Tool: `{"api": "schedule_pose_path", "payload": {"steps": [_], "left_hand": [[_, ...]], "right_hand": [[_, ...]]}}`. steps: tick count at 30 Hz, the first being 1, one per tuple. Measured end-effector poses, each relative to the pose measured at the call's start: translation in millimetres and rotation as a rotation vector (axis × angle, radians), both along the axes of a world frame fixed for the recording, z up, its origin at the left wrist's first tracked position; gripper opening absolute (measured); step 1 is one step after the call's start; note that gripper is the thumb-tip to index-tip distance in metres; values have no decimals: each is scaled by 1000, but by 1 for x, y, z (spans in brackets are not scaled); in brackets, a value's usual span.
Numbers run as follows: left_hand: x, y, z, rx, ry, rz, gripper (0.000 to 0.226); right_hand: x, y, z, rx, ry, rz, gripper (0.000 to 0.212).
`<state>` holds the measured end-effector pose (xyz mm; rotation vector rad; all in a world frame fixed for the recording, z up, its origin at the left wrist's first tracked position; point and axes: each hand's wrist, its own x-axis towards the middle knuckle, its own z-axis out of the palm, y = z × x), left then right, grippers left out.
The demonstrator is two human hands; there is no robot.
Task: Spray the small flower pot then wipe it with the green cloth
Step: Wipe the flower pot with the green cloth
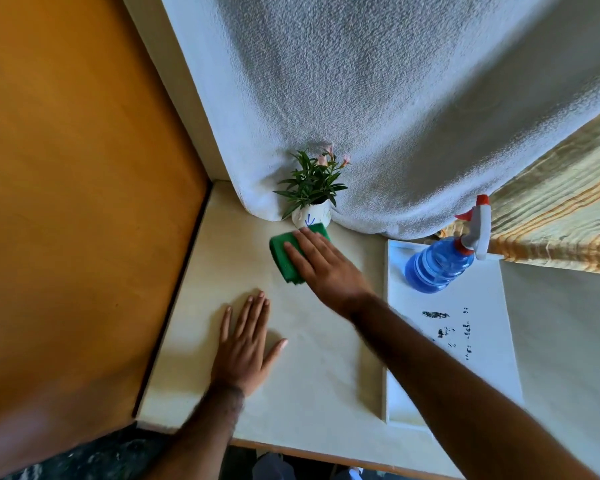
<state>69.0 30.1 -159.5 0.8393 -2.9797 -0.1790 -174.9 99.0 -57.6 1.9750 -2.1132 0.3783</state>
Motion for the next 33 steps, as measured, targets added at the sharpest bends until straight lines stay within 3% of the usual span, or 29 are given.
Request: {"api": "schedule_pose_path", "payload": {"steps": [9,23,28,33], "left_hand": [[-1,1,-4,4,-33,15,90],[1,-1,-10,-15,-52,18,90],[2,-2,-9,-1,-54,23,89],[1,-1,-10,-10,-53,17,89]], "right_hand": [[-35,-40,-15,50,127,99,41],[-21,-30,-43,153,-112,107,46],[-20,-41,-27,22,-58,185,46],[-40,-43,-22,43,-82,181,42]]}}
